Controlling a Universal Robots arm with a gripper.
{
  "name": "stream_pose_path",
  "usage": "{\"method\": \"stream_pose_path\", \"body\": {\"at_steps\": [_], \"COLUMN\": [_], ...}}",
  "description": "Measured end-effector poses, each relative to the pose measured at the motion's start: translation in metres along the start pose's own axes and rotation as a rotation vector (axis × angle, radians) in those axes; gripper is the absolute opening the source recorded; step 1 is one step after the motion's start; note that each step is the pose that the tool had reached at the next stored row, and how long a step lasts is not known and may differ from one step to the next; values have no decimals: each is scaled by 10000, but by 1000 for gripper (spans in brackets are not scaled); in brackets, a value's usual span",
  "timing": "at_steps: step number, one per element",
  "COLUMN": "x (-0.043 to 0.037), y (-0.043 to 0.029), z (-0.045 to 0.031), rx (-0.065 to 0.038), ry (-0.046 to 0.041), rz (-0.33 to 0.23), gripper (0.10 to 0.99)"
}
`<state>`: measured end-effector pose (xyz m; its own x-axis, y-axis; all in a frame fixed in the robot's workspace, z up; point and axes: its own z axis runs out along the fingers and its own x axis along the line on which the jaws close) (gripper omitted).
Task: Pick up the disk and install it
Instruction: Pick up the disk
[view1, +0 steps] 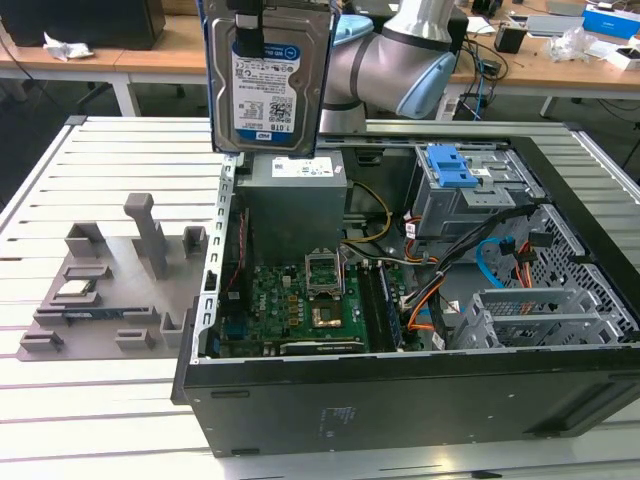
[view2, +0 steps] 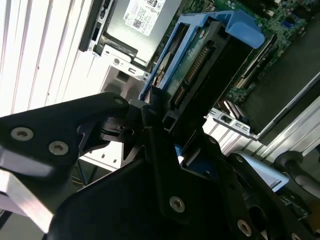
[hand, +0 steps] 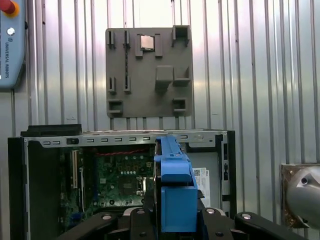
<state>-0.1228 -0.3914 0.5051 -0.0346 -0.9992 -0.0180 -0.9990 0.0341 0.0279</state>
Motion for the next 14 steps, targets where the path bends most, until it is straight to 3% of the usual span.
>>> {"method": "stream_pose_path", "body": {"at_steps": [14], "x": [298], "y": [-11], "z": [2], "rx": [0], "ry": [0], "rz": [-1], "gripper": [365]}}
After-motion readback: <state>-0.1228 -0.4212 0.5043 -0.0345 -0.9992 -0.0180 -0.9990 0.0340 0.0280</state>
